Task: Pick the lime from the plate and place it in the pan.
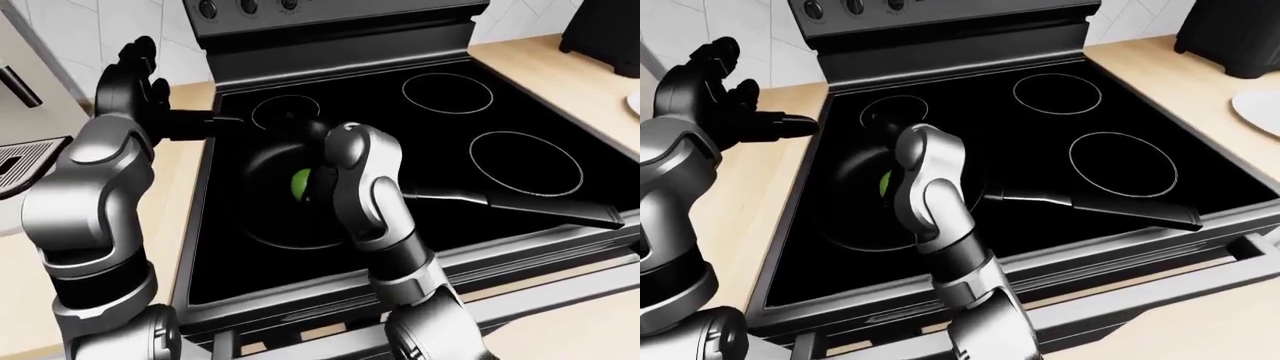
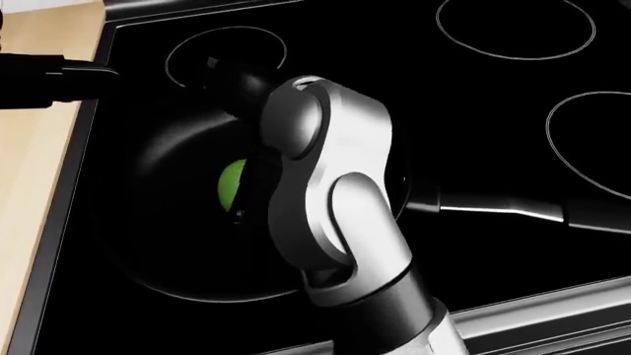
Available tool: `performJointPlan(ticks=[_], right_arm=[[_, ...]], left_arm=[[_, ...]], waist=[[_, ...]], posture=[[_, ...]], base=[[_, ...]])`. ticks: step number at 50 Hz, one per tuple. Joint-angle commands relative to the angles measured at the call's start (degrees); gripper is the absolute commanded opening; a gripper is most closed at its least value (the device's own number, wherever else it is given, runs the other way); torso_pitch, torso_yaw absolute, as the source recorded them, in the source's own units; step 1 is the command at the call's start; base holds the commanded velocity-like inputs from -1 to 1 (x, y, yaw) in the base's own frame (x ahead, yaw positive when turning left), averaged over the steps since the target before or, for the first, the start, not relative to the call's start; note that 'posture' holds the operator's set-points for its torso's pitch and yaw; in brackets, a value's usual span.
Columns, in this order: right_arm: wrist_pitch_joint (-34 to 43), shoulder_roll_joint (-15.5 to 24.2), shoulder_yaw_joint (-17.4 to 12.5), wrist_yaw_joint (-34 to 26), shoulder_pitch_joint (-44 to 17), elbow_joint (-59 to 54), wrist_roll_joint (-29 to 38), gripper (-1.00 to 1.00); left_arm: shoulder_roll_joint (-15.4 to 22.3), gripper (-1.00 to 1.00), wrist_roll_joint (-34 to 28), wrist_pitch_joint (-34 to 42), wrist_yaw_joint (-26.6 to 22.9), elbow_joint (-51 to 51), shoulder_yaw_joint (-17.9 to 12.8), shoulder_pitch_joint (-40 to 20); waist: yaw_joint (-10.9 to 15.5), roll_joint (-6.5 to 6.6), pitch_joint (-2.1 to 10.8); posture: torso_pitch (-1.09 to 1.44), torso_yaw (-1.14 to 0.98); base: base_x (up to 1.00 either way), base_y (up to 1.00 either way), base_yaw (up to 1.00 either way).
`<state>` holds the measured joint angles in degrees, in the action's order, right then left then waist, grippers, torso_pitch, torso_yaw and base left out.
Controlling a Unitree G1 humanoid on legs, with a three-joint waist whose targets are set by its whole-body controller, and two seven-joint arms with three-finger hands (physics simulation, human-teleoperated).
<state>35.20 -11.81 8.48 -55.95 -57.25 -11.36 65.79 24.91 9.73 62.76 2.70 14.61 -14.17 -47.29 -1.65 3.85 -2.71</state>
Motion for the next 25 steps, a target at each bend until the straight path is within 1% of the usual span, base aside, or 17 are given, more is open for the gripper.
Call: performJointPlan(ticks=[1,6,7,12,15,18,25], right_arm=[[0.3,0.2,-0.4,1.6,-3.0,2.4,-0.6,1.0],[2.6,1.7,-1.6,2.5,-6.6,2.0,-2.4,1.0],[3.6,1.8,-2.2,3.2,-7.9,1.7,-3.1,1.0],[6.0,3.6,-3.5,6.1,-12.4,0.0,-6.9,1.0],[8.1,4.4,-4.8,9.6,-15.5,-1.3,-10.2,1.0],[8.9,5.9,-6.9,15.7,-19.1,-3.7,-15.3,1.0],[10.9,9.8,-7.1,23.0,-22.4,-5.5,-23.4,1.0]], left_arm=[[0.8,1.0,-0.4,-1.6,0.1,1.6,-0.6,-1.7],[0.8,1.0,-0.4,-1.2,-0.1,1.8,-0.4,-2.0],[0.8,1.0,-0.4,-1.1,-0.1,1.9,-0.4,-2.1],[0.7,1.0,-0.4,-0.5,-0.6,2.5,-0.2,-2.3],[0.6,1.0,-0.5,0.0,-0.9,2.8,-0.1,-2.7],[0.6,1.0,-0.4,0.3,-1.3,3.0,0.2,-3.2],[0.7,1.0,-0.7,0.5,-2.0,2.7,0.3,-3.9]], waist=[[0.0,0.36,1.78],[-0.1,0.31,1.68],[-0.1,0.29,1.65],[-0.2,0.25,1.54],[-0.2,0.23,1.46],[-0.1,0.17,1.36],[0.1,-0.16,1.1]], posture=[[0.0,0.0],[0.0,0.0],[0.0,0.0],[0.0,0.0],[0.0,0.0],[0.0,0.0],[0.0,0.0]], base=[[0.0,0.0,0.0],[0.0,0.0,0.0],[0.0,0.0,0.0],[0.0,0.0,0.0],[0.0,0.0,0.0],[0.0,0.0,0.0],[0.0,0.0,0.0]])
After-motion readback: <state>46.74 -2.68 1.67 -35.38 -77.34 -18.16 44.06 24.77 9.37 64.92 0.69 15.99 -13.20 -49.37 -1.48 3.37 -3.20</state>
